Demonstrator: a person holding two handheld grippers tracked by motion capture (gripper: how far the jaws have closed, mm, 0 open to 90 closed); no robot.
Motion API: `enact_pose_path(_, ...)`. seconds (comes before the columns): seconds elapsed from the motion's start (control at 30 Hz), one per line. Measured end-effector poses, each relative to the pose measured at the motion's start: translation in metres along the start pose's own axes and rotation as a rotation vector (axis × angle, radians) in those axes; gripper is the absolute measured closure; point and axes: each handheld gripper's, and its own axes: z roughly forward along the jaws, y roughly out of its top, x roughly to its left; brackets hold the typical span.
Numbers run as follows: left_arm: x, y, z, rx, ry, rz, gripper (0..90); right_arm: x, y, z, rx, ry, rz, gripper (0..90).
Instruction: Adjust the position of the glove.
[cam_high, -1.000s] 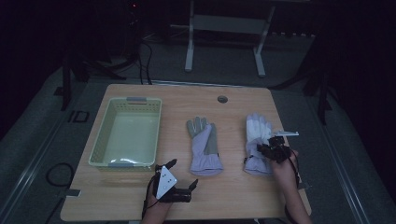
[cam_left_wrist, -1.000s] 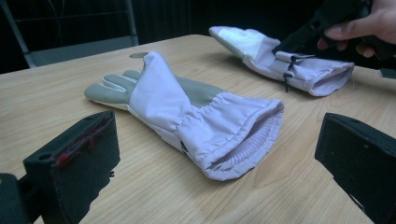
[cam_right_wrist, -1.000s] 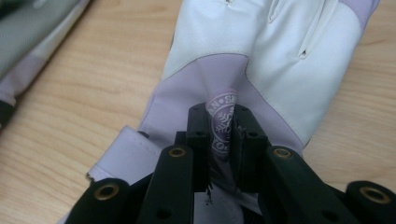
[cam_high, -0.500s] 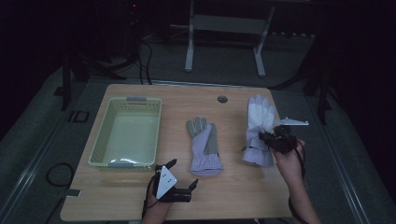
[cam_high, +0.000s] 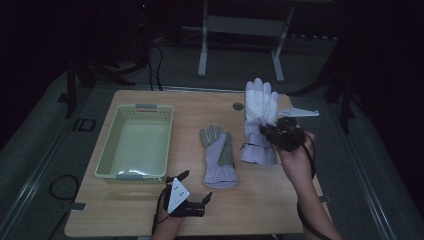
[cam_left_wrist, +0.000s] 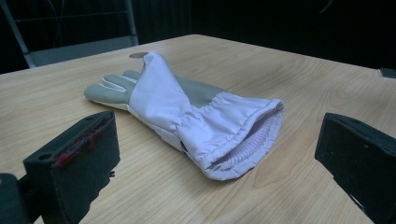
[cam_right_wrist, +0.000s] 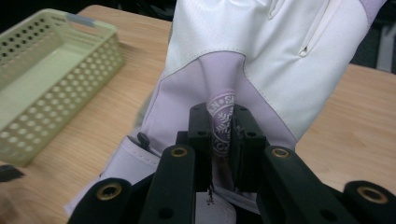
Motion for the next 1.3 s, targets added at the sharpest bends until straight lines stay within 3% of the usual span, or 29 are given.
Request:
enact_pose_path(0.13,0.0,0.0,0.0,0.0,-0.001,0.0,0.0,0.024,0.005,0.008,0.002,0.03,0.003,80.4)
enact_pose_path(0.3,0.0,0.0,-0.001,-0.005,0.002,0.005,0.0,0.055,0.0,0.025,0.006,0.067,-0.035,80.1)
enact_pose_path(0.5,-0.002,0.0,0.0,0.001,0.0,0.022,0.0,0.073,-0.014,0.046,0.056,0.08,-0.037,80.0)
enact_pose_path(0.8,0.0,0.0,0.0,0.001,-0.003,0.005,0.0,0.079,-0.037,0.087,0.16,0.085,-0.006,79.9)
enact_pose_path(1.0,0.0,0.0,0.0,0.002,-0.004,0.003,0.0,0.08,-0.048,0.112,0.228,0.066,-0.012,79.5)
enact_pose_path(1.13,0.0,0.0,0.0,0.002,-0.004,0.004,0.0,0.08,-0.053,0.126,0.261,0.06,0.012,78.5)
enact_pose_path(1.3,0.0,0.0,0.0,0.001,-0.002,0.003,0.0,0.083,-0.057,0.136,0.277,0.057,0.001,75.2)
